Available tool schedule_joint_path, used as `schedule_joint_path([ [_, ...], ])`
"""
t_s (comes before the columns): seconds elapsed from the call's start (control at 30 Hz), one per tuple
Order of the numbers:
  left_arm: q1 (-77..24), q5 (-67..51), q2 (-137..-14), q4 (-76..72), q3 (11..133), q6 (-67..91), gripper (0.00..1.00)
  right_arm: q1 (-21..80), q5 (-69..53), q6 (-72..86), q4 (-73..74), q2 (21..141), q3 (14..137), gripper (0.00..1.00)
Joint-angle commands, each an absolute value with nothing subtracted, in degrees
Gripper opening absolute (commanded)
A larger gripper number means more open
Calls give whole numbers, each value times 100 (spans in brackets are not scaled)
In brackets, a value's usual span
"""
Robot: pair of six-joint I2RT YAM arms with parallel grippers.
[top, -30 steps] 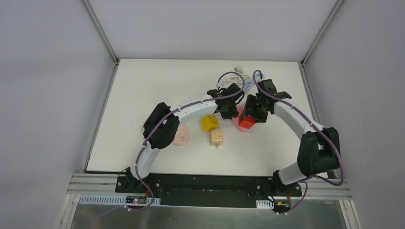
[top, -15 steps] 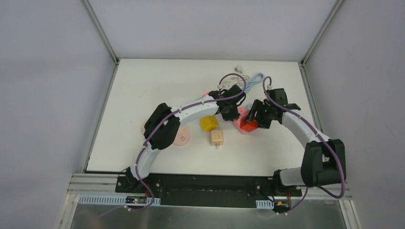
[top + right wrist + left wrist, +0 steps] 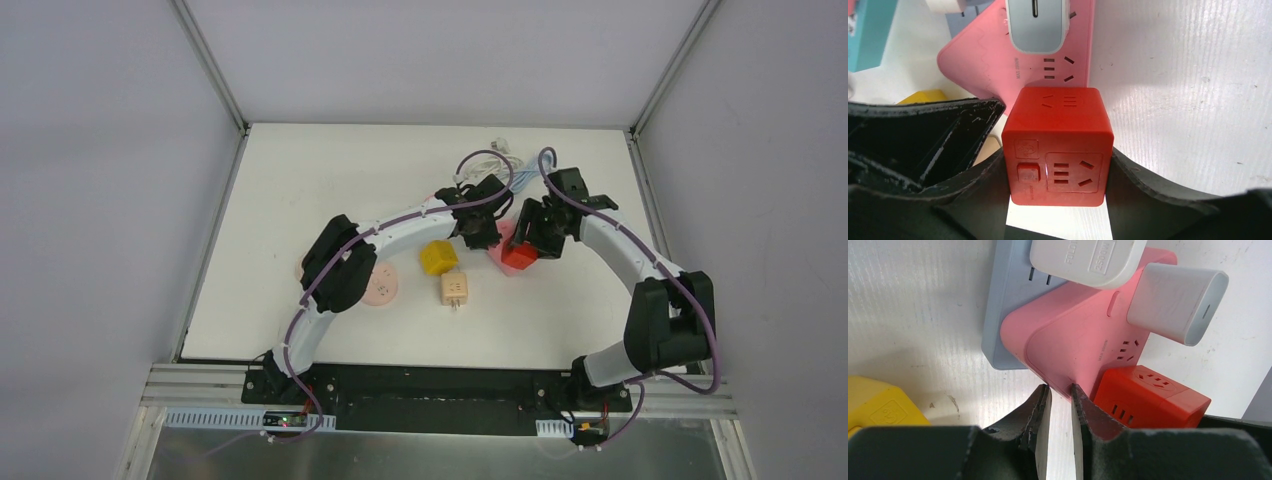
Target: Pull the plug off the socket
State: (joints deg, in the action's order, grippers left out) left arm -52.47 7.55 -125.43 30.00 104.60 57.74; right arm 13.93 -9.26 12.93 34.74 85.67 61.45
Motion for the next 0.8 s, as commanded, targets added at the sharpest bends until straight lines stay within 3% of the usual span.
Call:
schedule_joint_path([
  [0.0, -5264, 972, -12894, 3441, 10422, 5748, 20, 1109, -2270, 1244, 2478, 7573, 5832, 0],
  [0.17, -5262, 959, -12885, 3419, 10424, 5723, 20, 648, -3396, 1346, 1544, 7056, 5168, 0],
  [0.3, -5255, 869, -12868, 3347, 10386, 5683, 20, 669, -2776, 1560, 1766, 7296, 5147, 2],
  [0.4, -5256, 748, -12862, 3329, 10348, 5624, 21, 802, -1759, 1690, 2163, 7416, 5252, 46],
  [0.47, -5253, 727, -12815, 3307, 10281, 5589, 24, 977, -1148, 1912, 2228, 7318, 5201, 67],
  [0.57, -5247, 741, -12696, 3263, 10148, 5543, 32, 1266, -426, 2144, 2391, 7296, 5169, 76],
  [0.77, -5184, 809, -12428, 2957, 9808, 5512, 47, 1485, 195, 2486, 2093, 7026, 4784, 77],
])
